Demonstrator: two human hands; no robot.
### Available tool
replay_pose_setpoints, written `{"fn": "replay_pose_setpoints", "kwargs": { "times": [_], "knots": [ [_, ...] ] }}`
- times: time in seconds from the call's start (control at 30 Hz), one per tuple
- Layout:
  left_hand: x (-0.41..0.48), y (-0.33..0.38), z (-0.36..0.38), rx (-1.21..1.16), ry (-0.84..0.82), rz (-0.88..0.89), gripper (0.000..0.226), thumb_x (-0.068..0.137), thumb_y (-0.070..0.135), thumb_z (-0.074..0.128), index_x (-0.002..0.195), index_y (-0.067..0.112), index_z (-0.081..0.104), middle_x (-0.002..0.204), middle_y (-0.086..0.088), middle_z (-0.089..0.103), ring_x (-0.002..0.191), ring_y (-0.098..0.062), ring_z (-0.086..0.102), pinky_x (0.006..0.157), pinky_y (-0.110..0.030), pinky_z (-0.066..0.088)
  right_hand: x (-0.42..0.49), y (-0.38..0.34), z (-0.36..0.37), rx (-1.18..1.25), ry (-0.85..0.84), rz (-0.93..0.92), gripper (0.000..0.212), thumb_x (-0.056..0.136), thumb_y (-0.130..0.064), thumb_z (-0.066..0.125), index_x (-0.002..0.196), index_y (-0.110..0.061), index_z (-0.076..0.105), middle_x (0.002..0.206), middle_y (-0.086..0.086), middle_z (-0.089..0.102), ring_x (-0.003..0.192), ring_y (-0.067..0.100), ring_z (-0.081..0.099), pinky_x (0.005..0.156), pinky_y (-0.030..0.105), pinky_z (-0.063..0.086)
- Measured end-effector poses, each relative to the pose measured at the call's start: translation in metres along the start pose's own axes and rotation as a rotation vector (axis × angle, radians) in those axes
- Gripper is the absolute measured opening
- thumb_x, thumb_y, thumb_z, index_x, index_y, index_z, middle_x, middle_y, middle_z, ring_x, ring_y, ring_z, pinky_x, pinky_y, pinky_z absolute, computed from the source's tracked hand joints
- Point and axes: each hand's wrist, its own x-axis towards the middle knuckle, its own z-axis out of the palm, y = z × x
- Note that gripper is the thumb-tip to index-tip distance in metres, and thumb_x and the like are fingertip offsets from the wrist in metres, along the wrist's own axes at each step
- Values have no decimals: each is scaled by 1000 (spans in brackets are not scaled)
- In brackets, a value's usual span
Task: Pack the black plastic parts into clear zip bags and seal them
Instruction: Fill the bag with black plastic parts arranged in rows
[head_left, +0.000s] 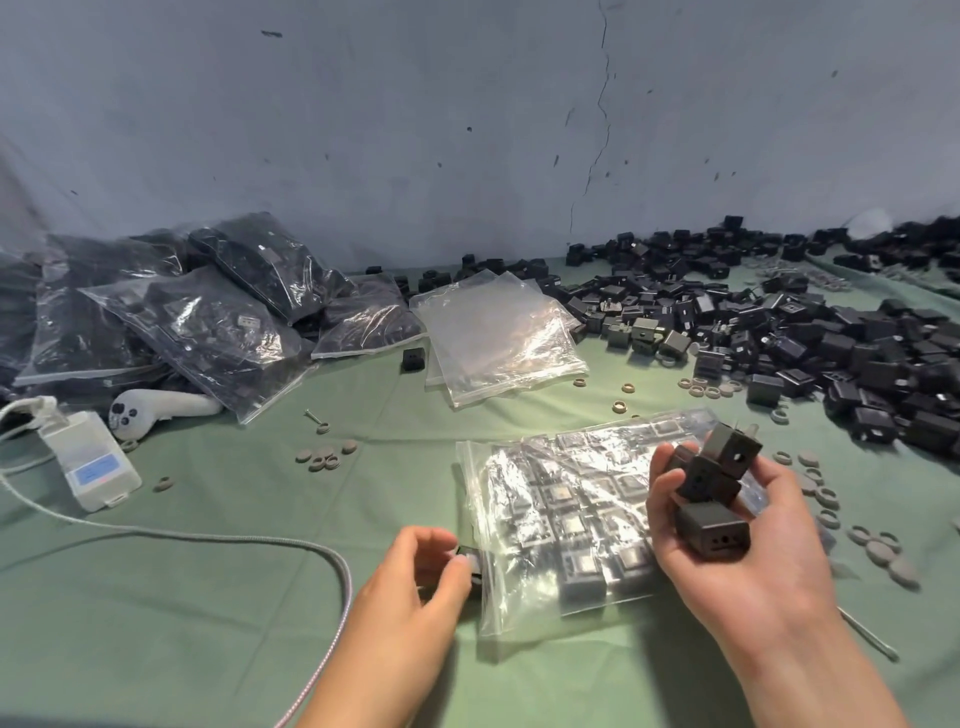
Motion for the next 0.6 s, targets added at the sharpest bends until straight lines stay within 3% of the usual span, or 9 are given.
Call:
{"fn": "replay_pose_setpoints", "kwargs": {
  "times": [0.1,0.2,0.4,0.6],
  "knots": [
    [2,-1,4,32,-10,-77,17,88,38,68,100,35,56,94,12,64,77,1,60,76,-15,43,3,2,0,-5,9,-4,33,92,-33,63,114,-9,62,101,20,73,84,24,73,58,24,58],
    [4,1,7,154,-52,-64,7,89,42,65,92,42,58,101,13,60,91,3,60,89,-20,43,7,6,2,-12,7,15,35,91,-32,64,118,-10,61,100,20,73,84,23,72,58,24,58],
    [15,-1,1,-109,-21,-131,7,88,22,71,90,28,69,79,26,68,68,2,66,78,-30,53,16,11,2,-20,6,35,45,90,-33,66,128,-11,58,102,21,72,85,24,72,56,25,57],
    [24,-1,8,-254,78,-175,14,89,11,68,94,24,73,78,12,75,69,1,68,79,-30,58,24,11,3,-16,-11,48,41,89,-32,65,123,-9,60,108,19,72,87,23,72,58,24,57]
  ]
}}
